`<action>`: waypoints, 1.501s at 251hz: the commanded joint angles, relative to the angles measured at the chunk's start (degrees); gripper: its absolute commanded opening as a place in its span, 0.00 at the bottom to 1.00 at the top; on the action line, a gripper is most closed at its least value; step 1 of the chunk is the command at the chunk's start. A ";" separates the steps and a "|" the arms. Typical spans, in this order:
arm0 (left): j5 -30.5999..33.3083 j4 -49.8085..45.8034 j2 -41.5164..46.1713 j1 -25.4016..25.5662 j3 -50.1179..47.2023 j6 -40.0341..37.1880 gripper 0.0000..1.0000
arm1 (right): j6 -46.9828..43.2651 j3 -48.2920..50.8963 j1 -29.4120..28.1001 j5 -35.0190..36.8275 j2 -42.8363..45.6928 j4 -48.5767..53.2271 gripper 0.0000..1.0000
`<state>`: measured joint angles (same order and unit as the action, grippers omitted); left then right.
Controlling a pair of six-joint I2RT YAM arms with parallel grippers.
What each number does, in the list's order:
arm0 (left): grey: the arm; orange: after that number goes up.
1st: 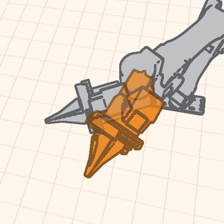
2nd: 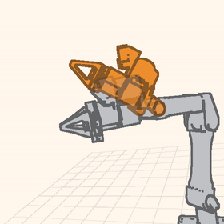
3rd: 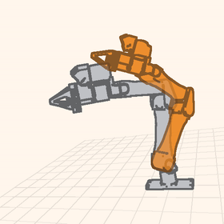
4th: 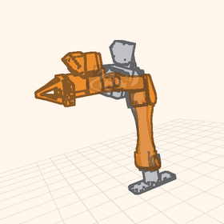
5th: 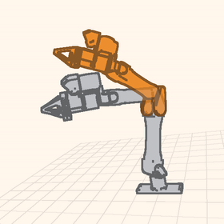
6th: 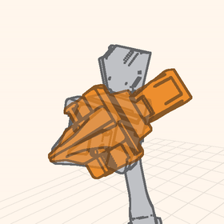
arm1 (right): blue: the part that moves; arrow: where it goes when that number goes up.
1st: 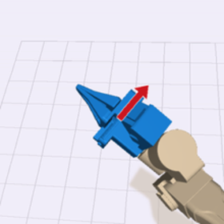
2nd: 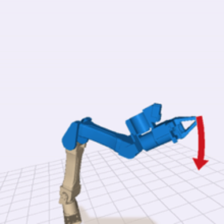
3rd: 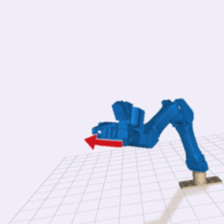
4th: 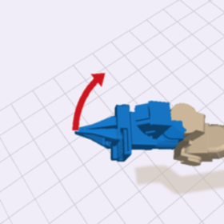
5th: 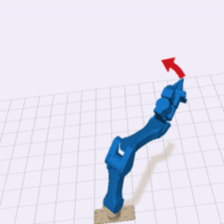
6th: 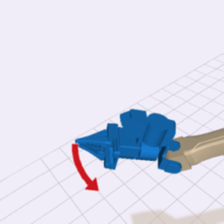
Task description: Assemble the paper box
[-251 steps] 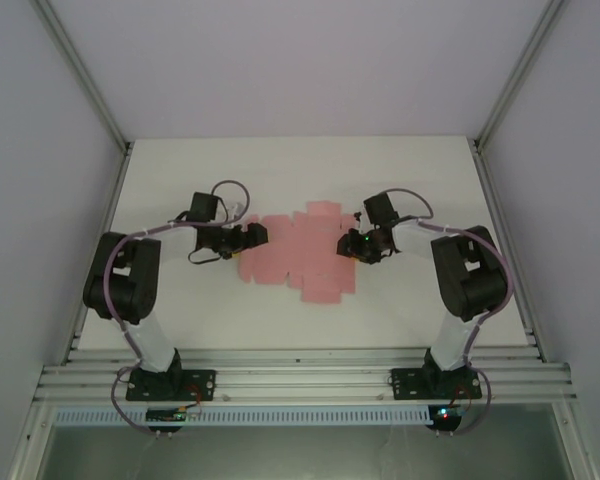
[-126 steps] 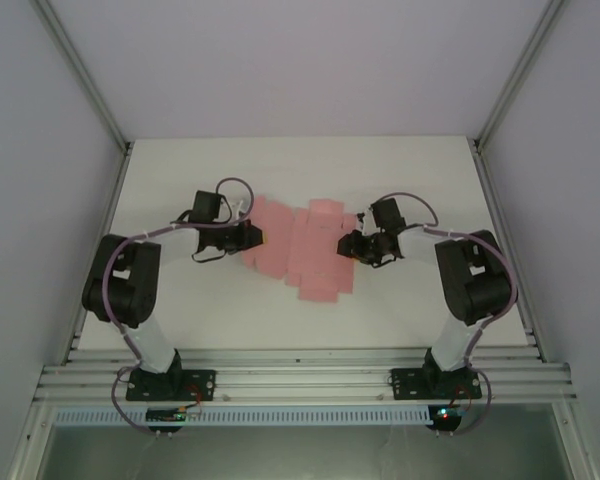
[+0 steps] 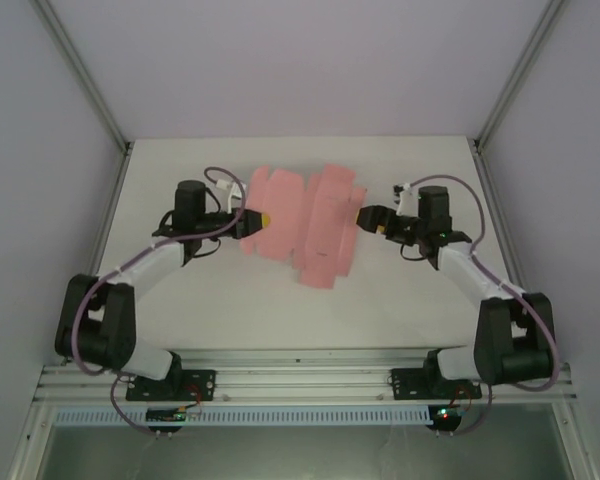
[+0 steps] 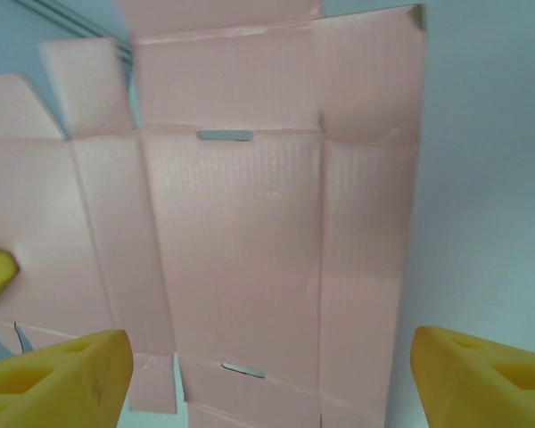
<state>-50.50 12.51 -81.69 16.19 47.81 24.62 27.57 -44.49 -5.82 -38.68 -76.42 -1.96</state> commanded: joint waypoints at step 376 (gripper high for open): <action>51.71 -27.72 20.81 3.61 -4.32 1.22 1.00 | -6.48 12.22 -2.32 -4.57 -2.91 -6.17 0.00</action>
<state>-8.40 -7.53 -59.90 20.56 42.68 25.36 29.26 -29.56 -6.96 -49.43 -76.31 -20.47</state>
